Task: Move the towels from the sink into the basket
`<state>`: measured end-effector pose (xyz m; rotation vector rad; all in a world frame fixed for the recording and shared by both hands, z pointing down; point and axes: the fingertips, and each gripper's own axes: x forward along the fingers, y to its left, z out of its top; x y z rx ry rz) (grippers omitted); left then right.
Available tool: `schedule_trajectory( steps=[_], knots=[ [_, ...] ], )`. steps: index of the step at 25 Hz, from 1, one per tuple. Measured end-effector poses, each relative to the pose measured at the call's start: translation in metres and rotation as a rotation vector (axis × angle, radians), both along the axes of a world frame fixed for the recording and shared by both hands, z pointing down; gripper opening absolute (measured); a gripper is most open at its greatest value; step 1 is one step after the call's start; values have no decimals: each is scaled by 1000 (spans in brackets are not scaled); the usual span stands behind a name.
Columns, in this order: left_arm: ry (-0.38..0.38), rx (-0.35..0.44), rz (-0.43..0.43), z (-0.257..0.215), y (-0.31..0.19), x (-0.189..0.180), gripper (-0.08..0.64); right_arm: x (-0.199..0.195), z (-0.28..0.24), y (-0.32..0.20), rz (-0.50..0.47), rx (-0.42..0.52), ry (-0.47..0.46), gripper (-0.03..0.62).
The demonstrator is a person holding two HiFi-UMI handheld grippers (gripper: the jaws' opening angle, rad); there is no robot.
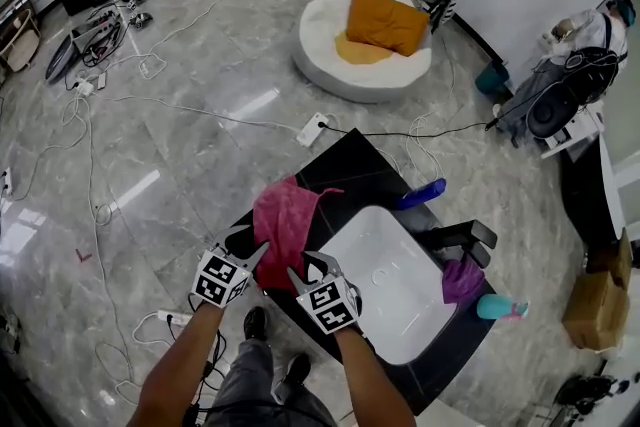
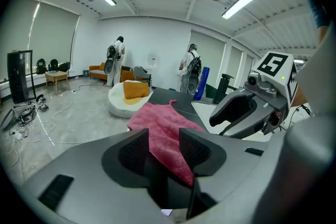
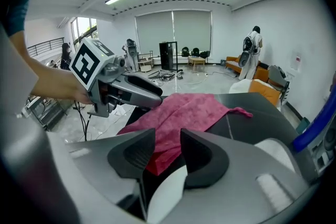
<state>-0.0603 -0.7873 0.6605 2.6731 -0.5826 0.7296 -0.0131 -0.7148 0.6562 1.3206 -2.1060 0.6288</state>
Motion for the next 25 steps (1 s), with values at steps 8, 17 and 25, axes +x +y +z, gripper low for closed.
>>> schedule_trajectory(
  steps=[8,17,25],
  knots=[
    [-101,20,38,19,-5,2,112,1,34,-1,29,-79,39,148],
    [-182,58,50,27,-7,1,5,-2,31,-4,34,-61,92,29],
    [-38,-51,-1,14,-16,-2,119,2,-15,-10,68,80,76,26]
  ],
)
